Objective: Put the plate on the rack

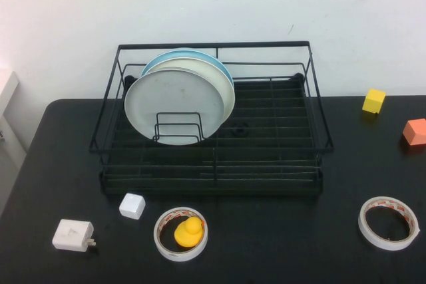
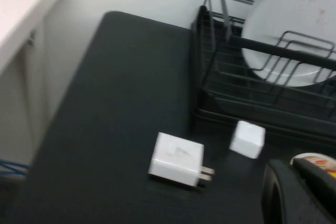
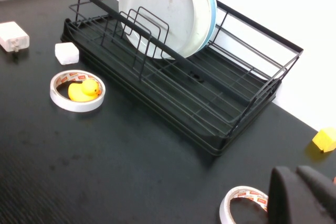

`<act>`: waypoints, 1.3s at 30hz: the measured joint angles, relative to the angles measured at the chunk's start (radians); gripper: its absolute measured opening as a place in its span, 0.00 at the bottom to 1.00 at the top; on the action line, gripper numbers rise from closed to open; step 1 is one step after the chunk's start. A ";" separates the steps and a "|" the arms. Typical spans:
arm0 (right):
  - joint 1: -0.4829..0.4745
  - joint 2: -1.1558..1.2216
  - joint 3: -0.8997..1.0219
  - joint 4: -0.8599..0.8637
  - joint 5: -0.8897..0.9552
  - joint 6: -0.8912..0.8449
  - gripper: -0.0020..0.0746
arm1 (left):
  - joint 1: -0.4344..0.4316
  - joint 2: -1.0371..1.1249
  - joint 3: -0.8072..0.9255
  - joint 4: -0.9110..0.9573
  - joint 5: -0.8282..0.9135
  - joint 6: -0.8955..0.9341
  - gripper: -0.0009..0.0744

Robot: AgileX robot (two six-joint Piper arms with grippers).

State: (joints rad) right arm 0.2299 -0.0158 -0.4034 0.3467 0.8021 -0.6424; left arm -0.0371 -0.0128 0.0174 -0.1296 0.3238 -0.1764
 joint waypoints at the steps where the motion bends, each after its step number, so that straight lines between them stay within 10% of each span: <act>1: 0.000 0.000 0.000 0.000 0.000 0.000 0.03 | 0.000 0.000 0.000 0.022 0.000 0.000 0.01; 39: 0.000 0.000 0.000 0.000 0.000 0.000 0.02 | 0.002 0.000 0.000 0.099 -0.002 0.036 0.01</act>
State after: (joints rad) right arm 0.2299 -0.0158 -0.4034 0.3467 0.8021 -0.6424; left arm -0.0354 -0.0128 0.0170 -0.0308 0.3221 -0.1407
